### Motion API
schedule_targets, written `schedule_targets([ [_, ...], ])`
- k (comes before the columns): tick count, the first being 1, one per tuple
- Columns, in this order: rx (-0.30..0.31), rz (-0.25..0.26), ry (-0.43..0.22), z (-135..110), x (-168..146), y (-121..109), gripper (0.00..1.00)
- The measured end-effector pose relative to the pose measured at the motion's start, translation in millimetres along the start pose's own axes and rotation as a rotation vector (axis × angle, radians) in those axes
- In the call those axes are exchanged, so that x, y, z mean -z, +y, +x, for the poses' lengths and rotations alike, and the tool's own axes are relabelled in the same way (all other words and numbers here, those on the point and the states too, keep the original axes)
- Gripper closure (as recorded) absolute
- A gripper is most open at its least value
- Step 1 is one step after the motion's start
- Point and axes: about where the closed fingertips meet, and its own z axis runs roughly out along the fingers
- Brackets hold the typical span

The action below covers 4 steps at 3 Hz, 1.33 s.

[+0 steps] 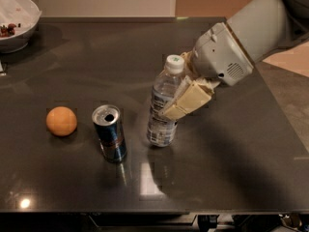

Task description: Move blue plastic bottle near redbull can

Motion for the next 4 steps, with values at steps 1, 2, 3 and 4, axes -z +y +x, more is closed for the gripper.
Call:
schedule_targets([
  [1,0.017,-0.036,0.02,0,-24,8,1.0],
  [2,0.032,-0.047,0.042,1,-37,14,1.0],
  [3,0.037,-0.024,0.064,0,-41,17,0.82],
  [4,0.04,-0.026,0.064,-1,-42,18,0.59],
])
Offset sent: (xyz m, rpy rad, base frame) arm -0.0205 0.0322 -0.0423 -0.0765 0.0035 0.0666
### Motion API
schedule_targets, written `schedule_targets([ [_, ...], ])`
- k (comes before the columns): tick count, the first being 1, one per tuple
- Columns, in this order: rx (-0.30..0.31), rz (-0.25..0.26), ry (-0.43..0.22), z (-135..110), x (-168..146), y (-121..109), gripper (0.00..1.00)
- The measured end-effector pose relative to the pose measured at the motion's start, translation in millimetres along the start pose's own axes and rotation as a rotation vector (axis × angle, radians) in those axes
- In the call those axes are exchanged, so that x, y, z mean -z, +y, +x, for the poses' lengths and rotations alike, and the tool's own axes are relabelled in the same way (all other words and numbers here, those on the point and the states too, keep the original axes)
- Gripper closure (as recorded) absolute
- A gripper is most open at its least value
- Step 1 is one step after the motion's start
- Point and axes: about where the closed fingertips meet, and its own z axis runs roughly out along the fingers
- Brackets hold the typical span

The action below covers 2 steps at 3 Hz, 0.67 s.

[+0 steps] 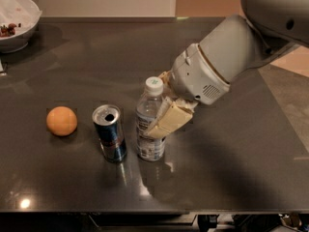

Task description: Move blue plastic bottle near redbull can

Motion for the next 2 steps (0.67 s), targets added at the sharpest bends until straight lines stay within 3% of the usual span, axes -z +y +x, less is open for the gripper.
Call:
schedule_targets([
  [2,0.006,-0.002,0.002,-3.0,-1.7,1.3,0.13],
])
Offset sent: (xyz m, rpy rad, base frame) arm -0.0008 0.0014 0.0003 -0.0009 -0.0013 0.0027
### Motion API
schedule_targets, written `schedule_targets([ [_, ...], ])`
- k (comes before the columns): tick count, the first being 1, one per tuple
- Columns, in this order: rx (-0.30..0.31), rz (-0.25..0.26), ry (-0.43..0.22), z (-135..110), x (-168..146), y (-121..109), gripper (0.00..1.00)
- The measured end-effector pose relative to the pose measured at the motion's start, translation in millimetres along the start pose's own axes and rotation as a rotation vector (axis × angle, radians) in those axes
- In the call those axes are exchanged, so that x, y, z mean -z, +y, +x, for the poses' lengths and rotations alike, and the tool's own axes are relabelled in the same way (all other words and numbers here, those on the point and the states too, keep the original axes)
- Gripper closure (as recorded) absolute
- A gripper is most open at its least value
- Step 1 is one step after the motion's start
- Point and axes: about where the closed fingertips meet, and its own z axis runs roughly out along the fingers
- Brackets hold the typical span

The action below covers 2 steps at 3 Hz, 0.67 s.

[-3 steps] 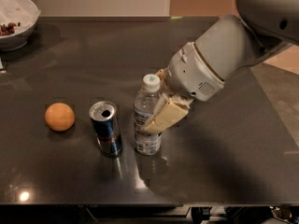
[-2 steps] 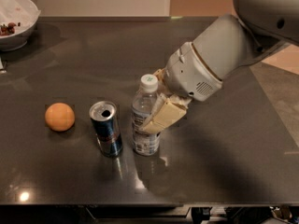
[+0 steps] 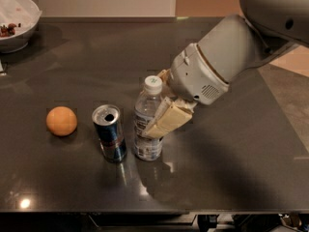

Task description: Move blue plastic bottle near redbull can

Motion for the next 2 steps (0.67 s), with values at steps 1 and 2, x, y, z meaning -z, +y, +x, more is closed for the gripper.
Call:
schedule_targets([
  [1,0.003,0.0,0.001,-1.7,-0.2,0.6,0.0],
  [2,0.004,0.0,0.001,-1.8,-0.2,0.7,0.0],
])
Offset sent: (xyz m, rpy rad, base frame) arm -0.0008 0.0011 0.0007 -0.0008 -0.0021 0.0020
